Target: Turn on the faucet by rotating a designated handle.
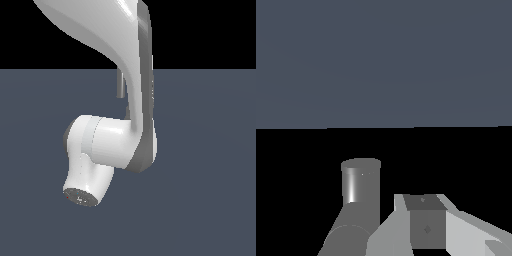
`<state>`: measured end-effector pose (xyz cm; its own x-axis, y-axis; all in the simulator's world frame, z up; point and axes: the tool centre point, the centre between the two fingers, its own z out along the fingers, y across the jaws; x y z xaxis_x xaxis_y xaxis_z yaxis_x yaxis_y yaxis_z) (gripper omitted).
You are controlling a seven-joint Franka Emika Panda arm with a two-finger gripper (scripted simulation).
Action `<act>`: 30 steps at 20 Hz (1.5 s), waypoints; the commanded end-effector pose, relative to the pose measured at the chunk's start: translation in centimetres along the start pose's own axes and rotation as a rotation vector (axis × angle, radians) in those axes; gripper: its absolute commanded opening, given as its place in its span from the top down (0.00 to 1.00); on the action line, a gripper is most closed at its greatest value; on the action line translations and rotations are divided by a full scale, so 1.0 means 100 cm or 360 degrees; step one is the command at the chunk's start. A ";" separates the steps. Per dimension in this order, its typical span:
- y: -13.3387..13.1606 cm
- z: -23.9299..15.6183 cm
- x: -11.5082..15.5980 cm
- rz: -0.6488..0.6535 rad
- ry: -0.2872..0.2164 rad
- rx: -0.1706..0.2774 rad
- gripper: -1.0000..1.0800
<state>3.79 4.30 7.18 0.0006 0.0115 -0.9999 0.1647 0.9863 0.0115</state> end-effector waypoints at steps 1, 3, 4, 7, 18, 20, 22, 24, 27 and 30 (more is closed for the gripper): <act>0.000 0.001 0.001 -0.0014 -0.0002 -0.0013 1.00; -0.001 0.002 0.002 -0.0016 -0.0002 -0.0015 1.00; -0.001 0.002 0.002 -0.0016 -0.0002 -0.0015 1.00; 0.000 0.002 0.001 -0.0016 -0.0002 -0.0015 1.00; 0.014 0.002 -0.039 -0.0016 -0.0002 -0.0015 1.00; 0.007 0.002 -0.033 -0.0019 0.0014 -0.0006 1.00; 0.005 0.002 -0.041 -0.0019 0.0011 -0.0008 1.00; 0.003 0.002 -0.050 -0.0018 0.0009 -0.0009 1.00; 0.000 0.002 -0.062 -0.0017 0.0005 -0.0011 1.00; -0.003 0.002 -0.074 -0.0016 0.0001 -0.0013 1.00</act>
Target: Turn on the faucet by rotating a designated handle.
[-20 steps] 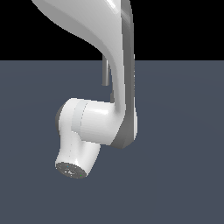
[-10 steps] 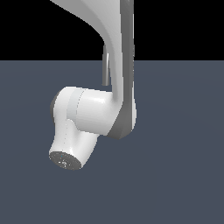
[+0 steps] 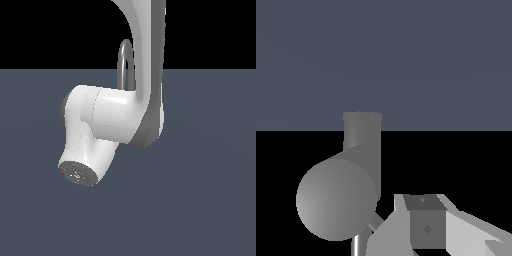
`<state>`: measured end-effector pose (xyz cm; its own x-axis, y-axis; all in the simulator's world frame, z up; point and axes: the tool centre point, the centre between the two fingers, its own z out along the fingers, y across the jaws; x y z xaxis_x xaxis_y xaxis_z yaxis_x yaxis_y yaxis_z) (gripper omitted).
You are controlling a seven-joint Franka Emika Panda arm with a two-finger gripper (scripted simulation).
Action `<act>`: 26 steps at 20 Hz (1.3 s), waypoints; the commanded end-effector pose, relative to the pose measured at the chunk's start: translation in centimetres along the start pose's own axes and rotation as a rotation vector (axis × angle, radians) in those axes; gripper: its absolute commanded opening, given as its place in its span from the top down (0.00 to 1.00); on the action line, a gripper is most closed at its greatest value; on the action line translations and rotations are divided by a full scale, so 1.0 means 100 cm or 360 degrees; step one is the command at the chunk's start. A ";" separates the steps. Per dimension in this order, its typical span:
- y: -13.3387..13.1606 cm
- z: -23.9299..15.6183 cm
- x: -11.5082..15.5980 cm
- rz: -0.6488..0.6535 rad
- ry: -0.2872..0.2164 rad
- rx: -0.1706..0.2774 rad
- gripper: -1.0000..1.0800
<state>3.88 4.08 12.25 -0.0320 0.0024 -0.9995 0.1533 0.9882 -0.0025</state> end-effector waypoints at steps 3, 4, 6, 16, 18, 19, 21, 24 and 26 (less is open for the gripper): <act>-0.004 0.000 -0.004 0.0000 0.0006 0.0006 1.00; -0.008 0.000 -0.007 0.0000 0.0002 0.0006 1.00; -0.015 0.000 -0.014 0.0001 -0.0007 0.0005 1.00; -0.046 -0.001 -0.043 0.0007 -0.0048 0.0004 1.00; -0.029 -0.004 -0.026 0.0022 -0.0005 -0.0022 1.00; -0.035 -0.004 -0.025 0.0021 -0.0010 -0.0020 1.00; -0.045 -0.003 -0.025 0.0018 -0.0018 -0.0015 1.00; -0.062 -0.002 -0.024 0.0014 -0.0030 -0.0008 1.00; -0.072 -0.001 -0.023 0.0011 -0.0039 -0.0003 1.00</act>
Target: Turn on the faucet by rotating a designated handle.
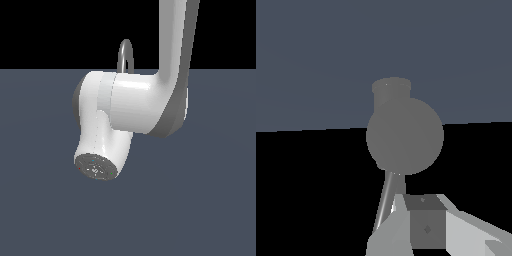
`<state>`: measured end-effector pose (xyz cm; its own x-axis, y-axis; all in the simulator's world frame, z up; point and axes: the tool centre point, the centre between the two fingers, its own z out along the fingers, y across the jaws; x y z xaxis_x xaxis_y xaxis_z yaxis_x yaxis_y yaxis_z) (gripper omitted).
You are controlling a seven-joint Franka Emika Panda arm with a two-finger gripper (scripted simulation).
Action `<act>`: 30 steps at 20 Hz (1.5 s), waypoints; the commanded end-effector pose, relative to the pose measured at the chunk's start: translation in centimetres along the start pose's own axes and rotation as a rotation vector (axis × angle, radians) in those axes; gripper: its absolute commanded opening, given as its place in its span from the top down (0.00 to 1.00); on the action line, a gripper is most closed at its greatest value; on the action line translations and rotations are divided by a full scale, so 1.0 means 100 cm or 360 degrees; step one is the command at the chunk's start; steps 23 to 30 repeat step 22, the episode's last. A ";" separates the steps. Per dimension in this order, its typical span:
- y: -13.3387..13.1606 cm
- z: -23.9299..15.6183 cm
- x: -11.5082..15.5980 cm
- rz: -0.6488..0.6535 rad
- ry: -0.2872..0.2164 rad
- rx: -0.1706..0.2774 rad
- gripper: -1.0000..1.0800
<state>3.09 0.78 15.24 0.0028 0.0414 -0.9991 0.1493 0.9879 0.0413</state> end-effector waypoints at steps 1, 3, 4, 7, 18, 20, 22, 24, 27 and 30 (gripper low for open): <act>-0.044 0.003 0.005 -0.0060 0.0002 0.0006 1.00; -0.054 0.003 0.005 -0.0063 -0.0006 0.0010 1.00; -0.054 0.003 0.005 -0.0063 -0.0006 0.0010 1.00; -0.017 0.000 0.007 0.0010 -0.0009 0.0029 1.00; -0.056 0.002 0.039 -0.0045 -0.0006 0.0014 1.00; -0.063 0.003 0.044 -0.0055 -0.0006 0.0012 1.00; -0.066 0.003 0.047 -0.0060 -0.0006 0.0011 1.00; -0.066 0.003 0.047 -0.0060 -0.0006 0.0011 1.00; -0.066 0.003 0.047 -0.0060 -0.0006 0.0011 1.00; -0.066 0.003 0.047 -0.0060 -0.0006 0.0011 1.00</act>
